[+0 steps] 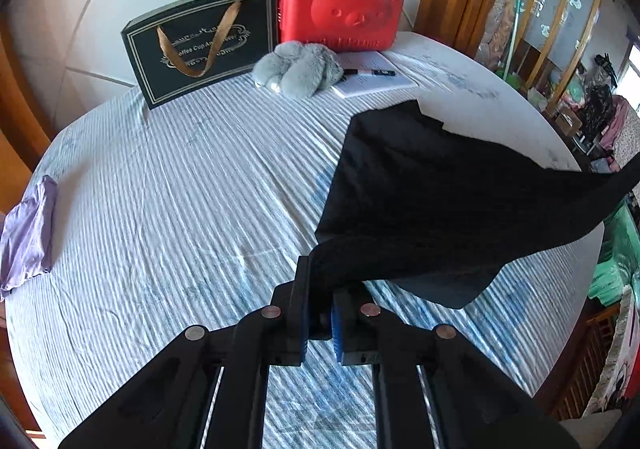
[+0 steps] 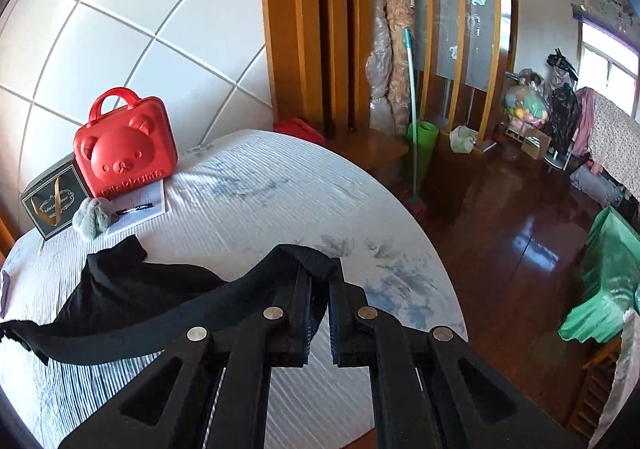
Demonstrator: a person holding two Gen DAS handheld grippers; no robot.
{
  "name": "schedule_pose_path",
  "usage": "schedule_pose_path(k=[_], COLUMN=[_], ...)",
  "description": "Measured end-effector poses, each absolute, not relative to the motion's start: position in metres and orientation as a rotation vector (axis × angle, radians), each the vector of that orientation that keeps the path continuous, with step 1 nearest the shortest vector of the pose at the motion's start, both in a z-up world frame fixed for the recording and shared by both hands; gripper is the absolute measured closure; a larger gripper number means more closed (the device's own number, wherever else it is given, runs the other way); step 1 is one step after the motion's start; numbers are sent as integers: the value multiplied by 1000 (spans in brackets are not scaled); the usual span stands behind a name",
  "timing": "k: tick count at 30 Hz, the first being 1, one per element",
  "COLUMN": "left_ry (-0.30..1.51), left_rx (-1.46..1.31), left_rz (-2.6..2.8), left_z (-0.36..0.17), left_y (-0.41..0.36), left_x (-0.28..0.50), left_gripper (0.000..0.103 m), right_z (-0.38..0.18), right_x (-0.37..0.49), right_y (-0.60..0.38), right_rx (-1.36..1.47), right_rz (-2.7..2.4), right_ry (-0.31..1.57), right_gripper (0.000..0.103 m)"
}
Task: Fold clothes
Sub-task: 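Lift the T-shirt with both grippers and shake it out above the bed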
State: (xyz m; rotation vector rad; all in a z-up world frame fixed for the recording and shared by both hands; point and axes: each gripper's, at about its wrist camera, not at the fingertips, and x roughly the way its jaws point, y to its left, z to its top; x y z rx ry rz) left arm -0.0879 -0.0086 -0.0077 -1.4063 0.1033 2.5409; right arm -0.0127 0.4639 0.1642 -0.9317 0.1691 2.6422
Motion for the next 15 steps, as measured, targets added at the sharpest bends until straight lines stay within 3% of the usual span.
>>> schedule_pose_path(k=[9,15], left_ry=[-93,-83], left_rx=[-1271,-961], left_rz=[2845,3115], left_z=[104,254], left_y=[-66,-103], left_x=[-183,-204], left_gripper=[96,96], right_z=[230,341], right_x=[-164,-229], right_y=[419,389], right_rx=[-847,-513], right_rz=[2896,3057], right_ry=[-82,-68], right_gripper=[97,97])
